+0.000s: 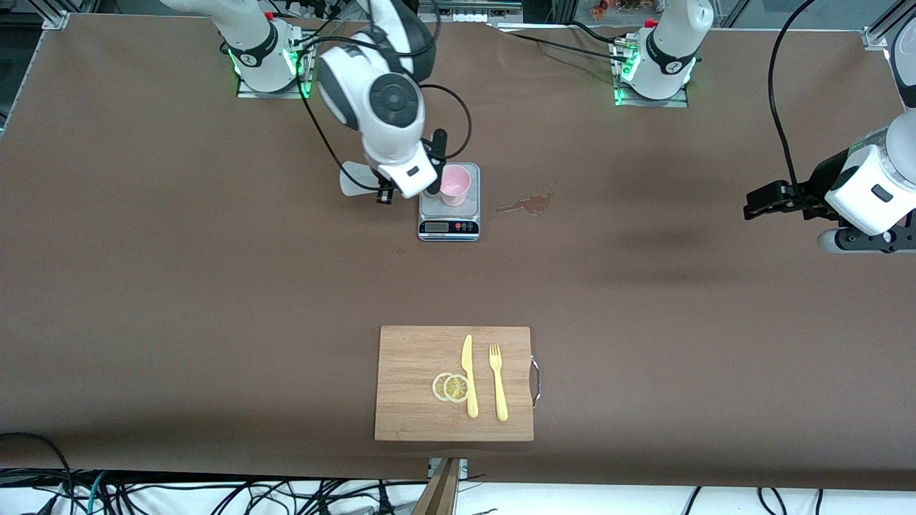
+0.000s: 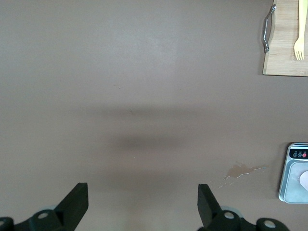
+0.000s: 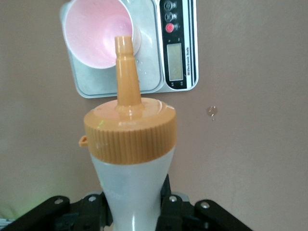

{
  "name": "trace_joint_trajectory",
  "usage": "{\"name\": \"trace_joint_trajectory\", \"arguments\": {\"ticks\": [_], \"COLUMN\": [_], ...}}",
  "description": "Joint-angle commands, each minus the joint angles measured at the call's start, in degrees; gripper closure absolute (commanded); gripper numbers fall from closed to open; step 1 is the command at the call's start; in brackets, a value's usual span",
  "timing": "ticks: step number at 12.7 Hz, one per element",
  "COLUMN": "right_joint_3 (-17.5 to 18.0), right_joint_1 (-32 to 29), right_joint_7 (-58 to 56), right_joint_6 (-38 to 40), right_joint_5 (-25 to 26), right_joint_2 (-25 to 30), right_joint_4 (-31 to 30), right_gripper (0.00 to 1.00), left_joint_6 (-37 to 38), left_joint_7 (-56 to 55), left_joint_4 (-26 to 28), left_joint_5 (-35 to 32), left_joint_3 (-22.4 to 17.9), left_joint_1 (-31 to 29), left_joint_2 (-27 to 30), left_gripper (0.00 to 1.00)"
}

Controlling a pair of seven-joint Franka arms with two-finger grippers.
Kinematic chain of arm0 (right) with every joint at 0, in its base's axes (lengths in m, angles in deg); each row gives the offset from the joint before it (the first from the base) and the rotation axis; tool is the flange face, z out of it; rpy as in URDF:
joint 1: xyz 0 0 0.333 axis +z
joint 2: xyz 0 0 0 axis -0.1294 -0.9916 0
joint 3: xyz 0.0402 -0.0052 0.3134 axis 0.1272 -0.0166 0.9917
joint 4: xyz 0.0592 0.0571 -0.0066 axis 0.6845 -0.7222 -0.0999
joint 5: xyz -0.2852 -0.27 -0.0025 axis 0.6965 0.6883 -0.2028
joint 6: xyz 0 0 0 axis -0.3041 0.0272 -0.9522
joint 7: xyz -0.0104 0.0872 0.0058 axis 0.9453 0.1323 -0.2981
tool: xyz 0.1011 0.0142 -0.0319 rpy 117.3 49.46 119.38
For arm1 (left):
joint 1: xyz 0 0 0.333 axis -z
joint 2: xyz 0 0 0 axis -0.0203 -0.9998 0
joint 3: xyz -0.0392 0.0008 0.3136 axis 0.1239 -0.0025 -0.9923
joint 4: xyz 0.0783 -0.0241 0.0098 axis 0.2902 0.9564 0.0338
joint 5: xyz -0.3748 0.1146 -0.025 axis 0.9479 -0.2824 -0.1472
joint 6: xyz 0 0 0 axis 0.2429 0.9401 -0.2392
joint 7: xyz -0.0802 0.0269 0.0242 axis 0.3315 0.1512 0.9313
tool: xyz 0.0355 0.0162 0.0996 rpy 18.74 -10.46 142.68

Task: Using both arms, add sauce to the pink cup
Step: 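Carry the bottle with the right gripper back to its spot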

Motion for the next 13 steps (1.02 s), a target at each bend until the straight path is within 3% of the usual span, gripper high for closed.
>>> {"name": "trace_joint_trajectory", "arguments": {"ticks": [1,5,11,13], "right_joint_3": [-6.0,-15.7,-16.6,-16.6], "right_joint_1": [-0.6,-1.1,-14.5,-19.2], "right_joint_7": [-11.8,-27.7,-48.7,-57.9], "right_joint_6": [1.3,5.3,13.2,16.2], "right_joint_5": [-8.6,-20.3,-35.1,-38.9], "right_joint_2": [3.0,3.1,1.0,-2.0], "right_joint_4": [-1.7,-1.7,-1.8,-1.9], "right_gripper": [0.72,0.72,0.72,0.72], "left_joint_6": [1.0,1.0,1.0,1.0], "left_joint_7": [0.8,0.8,0.8,0.8], "left_joint_4": [-1.4,-1.4,-1.4,-1.4], "left_joint_5": [0.2,0.2,0.2,0.2], "left_joint_3": [0.0,0.0,0.0,0.0], "left_joint_1": [0.0,0.0,0.0,0.0], "left_joint_2": [-0.5,-0.5,-0.5,-0.5], "left_gripper": [0.00,0.00,0.00,0.00]}}
